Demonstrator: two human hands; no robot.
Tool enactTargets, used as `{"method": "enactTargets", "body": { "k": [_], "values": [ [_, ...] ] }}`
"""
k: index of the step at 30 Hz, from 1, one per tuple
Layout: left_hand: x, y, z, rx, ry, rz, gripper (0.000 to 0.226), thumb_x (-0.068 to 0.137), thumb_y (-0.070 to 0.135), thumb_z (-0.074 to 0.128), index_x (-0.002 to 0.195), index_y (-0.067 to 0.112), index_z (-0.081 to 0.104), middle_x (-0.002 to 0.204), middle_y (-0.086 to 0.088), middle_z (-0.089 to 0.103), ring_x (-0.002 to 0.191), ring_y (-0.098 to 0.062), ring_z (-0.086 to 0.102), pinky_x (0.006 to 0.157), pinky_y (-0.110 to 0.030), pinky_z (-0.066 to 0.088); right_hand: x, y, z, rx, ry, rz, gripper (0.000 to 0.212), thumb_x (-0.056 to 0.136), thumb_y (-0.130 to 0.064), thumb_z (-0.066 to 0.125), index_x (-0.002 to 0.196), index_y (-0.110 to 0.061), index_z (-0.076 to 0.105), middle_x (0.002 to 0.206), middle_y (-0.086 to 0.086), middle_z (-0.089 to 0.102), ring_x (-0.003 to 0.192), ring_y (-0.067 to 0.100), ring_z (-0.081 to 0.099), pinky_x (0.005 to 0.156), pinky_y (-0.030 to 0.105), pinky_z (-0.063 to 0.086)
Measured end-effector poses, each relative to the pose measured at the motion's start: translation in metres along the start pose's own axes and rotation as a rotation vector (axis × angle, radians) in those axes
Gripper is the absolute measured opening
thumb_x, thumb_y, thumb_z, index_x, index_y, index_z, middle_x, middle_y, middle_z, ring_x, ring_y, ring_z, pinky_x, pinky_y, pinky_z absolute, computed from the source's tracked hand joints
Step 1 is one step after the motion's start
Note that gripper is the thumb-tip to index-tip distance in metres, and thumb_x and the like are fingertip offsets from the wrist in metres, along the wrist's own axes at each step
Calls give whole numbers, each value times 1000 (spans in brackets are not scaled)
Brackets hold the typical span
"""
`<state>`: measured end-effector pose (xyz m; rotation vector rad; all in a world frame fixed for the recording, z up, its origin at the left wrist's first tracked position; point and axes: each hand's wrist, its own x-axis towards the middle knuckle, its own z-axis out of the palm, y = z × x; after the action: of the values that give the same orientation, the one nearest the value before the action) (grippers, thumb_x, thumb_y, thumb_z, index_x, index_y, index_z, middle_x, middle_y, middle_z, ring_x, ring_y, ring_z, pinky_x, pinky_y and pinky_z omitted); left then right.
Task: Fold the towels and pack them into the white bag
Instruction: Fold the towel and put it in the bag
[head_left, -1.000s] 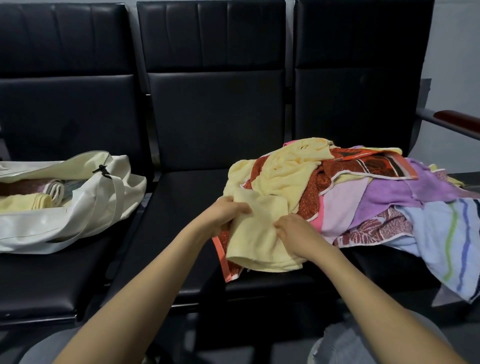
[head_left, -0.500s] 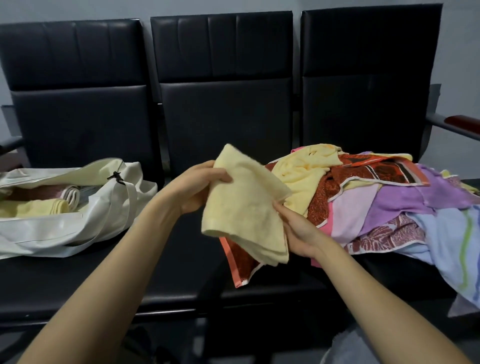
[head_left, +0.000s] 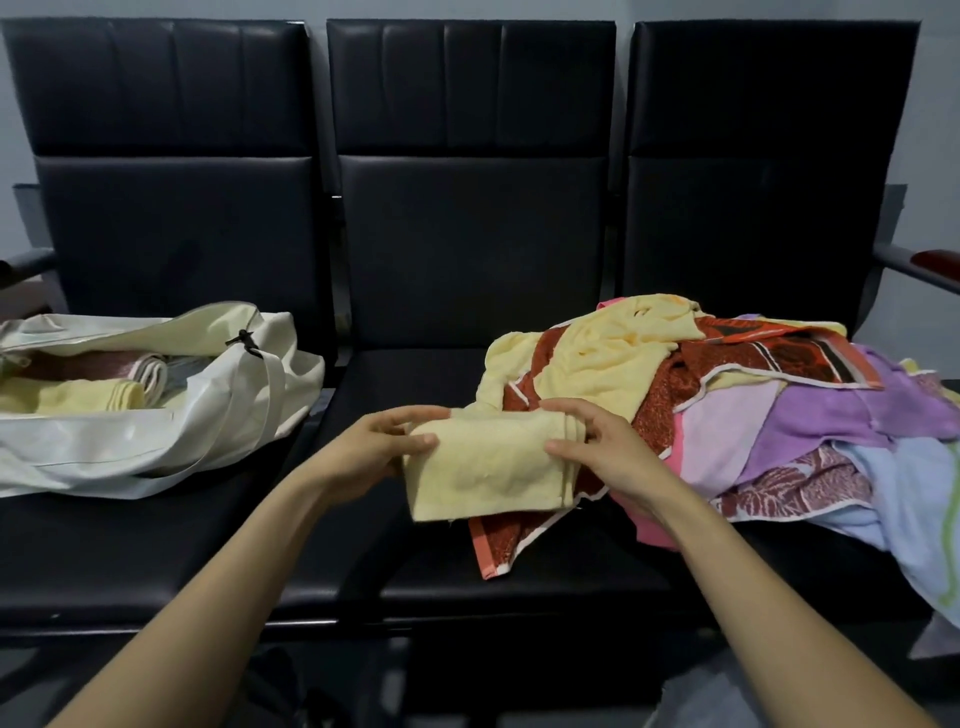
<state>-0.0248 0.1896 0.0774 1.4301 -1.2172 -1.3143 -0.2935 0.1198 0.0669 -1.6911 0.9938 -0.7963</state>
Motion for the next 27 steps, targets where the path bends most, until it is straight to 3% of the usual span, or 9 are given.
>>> {"method": "enactTargets", "body": {
  "k": [2,5,7,9,12,15,22,25,27],
  "values": [
    [-2,-1,-3,70,-36,64,53,80,-3,69,121,30,62,120,-9,65,109,-19,64,89,-30,53,-1,-1,-3,-73,-34,-10,61,73,-13,82,123,-39,56,137,-12,48,132,12,42,113,38,35],
    [1,-5,-3,364,91,161,71,75,2,77,128,43,54,122,-4,62,107,-22,62,95,-32,51,-1,-1,0,-216,-15,-35,68,69,-8,83,124,-37,53,135,-10,49,129,12,43,108,31,38],
    [2,-10,1,501,203,225,74,74,7,78,133,42,50,123,0,57,100,-21,60,92,-32,51,0,-2,7,-284,25,-62,63,71,-5,79,122,-34,54,128,-9,53,120,12,48,92,21,41],
    [1,-12,7,575,300,294,75,76,8,77,139,34,47,113,4,54,92,-15,55,84,-23,48,1,-4,14,-386,87,-92,59,74,-3,74,122,-31,55,123,-6,55,111,11,51,81,20,39],
    [-3,-11,18,674,433,401,72,79,8,75,141,25,45,104,5,50,91,-8,46,75,-11,37,4,-5,21,-529,184,-139,58,75,2,67,125,-25,55,117,-2,53,108,16,50,82,25,41],
    [-3,-11,23,702,547,445,67,79,8,74,140,21,48,106,0,51,94,-12,47,75,-14,36,5,-7,25,-583,259,-177,60,77,2,67,130,-21,54,117,4,53,109,20,49,84,27,39],
    [-5,-8,20,927,624,479,41,75,6,71,114,15,65,93,-5,50,86,-23,51,71,-40,49,5,-11,23,-593,294,-152,40,76,-10,68,115,-19,63,100,1,49,102,21,49,77,30,39],
    [-5,-10,8,897,568,487,36,64,18,76,98,18,65,103,2,41,99,-15,41,76,-30,43,4,-13,20,-528,279,-105,37,73,-11,72,108,-23,64,110,-1,37,108,13,32,86,21,31],
    [-8,-7,2,690,450,482,35,57,34,69,89,23,58,104,6,48,98,-11,46,77,-24,43,4,-17,16,-435,236,-105,32,72,-8,73,97,-23,61,117,-3,36,112,11,29,90,23,30]
  ]
}}
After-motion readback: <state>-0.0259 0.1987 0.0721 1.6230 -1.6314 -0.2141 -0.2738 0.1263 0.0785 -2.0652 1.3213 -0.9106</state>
